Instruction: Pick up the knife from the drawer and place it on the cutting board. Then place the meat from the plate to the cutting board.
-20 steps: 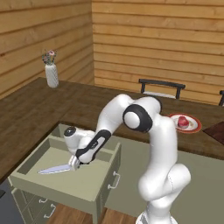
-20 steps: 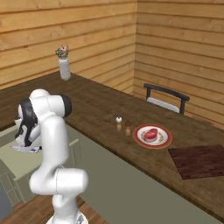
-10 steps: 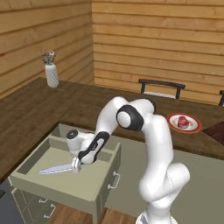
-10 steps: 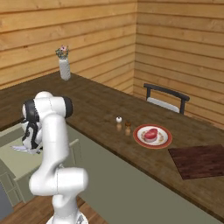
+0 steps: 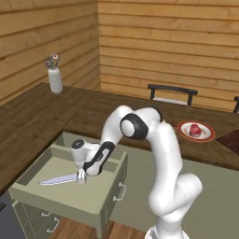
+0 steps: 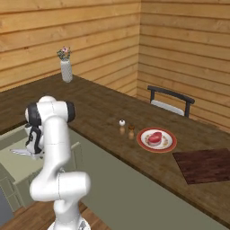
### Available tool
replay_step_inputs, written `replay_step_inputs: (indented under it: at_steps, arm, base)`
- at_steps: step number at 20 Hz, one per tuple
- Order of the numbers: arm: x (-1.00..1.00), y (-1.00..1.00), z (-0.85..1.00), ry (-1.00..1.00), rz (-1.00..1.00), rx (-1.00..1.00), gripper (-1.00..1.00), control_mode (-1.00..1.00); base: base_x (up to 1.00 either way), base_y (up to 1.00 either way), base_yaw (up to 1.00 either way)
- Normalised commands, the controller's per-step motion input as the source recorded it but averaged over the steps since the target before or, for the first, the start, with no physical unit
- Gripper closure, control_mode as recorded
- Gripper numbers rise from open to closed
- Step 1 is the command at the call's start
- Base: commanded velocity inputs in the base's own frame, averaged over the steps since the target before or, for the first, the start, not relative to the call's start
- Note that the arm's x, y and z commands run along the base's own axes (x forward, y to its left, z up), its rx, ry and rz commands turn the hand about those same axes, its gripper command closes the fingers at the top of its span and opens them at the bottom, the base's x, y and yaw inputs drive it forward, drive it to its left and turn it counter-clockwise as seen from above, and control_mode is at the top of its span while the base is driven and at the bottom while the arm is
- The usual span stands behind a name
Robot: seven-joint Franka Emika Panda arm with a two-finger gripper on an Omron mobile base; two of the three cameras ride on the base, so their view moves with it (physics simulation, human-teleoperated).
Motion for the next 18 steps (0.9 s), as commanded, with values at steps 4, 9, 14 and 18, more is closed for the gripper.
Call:
replay_step_inputs:
  at_steps: [4,9,14,18]
  arm:
    - [0.21,0.26,-0.26,0.12,0.11,0.0,-1.0,-1.0]
    - [0.07,0.22,-0.44,0.18,0.07,-0.01,-1.0,-1.0]
    - [-0.13,0.01,-0.6,0.25,0.01,-0.03,-1.0,-1.0]
    - [-0.64,0.05,-0.53,0.22,0.0,-0.05,1.0,-1.0]
  base:
    - [0.0,0.0,0.0]
    - [0.0,0.0,0.0]
    - [0.0,0.0,0.0]
    - [0.0,0.0,0.0]
